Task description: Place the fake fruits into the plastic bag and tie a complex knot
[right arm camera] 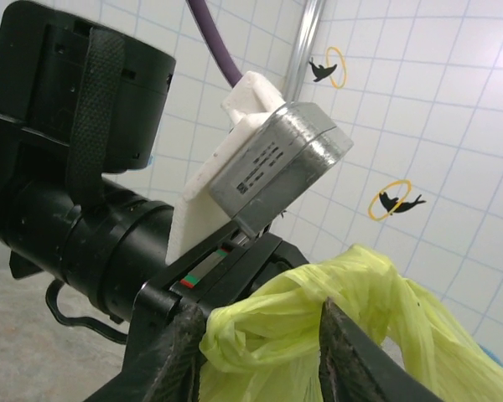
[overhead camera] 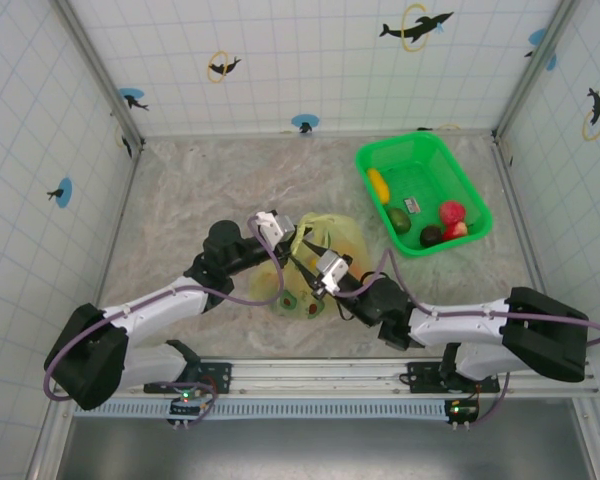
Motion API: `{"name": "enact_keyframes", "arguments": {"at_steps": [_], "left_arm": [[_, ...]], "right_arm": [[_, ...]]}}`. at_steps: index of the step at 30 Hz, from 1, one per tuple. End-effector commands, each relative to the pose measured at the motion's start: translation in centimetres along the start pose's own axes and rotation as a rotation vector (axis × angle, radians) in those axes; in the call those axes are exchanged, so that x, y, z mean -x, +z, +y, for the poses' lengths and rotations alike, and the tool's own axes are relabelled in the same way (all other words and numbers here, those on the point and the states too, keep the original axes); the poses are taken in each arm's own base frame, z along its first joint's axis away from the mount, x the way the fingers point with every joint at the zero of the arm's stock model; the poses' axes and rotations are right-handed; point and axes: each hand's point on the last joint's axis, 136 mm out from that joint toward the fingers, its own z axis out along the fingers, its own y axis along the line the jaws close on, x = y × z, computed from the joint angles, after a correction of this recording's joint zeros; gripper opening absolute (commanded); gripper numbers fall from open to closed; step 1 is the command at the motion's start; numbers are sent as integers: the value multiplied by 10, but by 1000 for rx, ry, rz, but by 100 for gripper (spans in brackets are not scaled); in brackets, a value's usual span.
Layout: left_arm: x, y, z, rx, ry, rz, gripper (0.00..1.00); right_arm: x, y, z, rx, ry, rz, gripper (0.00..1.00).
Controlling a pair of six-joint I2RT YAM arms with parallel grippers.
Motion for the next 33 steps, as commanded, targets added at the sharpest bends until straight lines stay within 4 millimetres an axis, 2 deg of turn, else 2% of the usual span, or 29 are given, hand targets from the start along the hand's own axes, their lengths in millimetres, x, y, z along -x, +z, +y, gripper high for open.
{"name": "enact_keyframes", "arguments": {"at_steps": [1, 11, 16, 19, 23, 33], "left_arm": [[3, 2, -6, -31, -2, -18, 0], [2, 2, -6, -28, -4, -14, 0], [4, 0, 0, 15, 1, -21, 0], [5, -3, 8, 68, 9, -20, 0], [5, -7, 21, 147, 19, -18, 0], [7, -24, 57, 385, 28, -21, 0]], "right_arm": [[24, 6, -12, -53, 31, -65, 31], [26, 2, -10, -18, 38, -68, 2], [23, -5, -14, -23, 67, -42, 0], [12, -11, -26, -77, 120, 21, 0], [-11, -21, -53, -204, 221, 129, 0], [-53, -48, -106, -448, 376, 276, 0]]}}
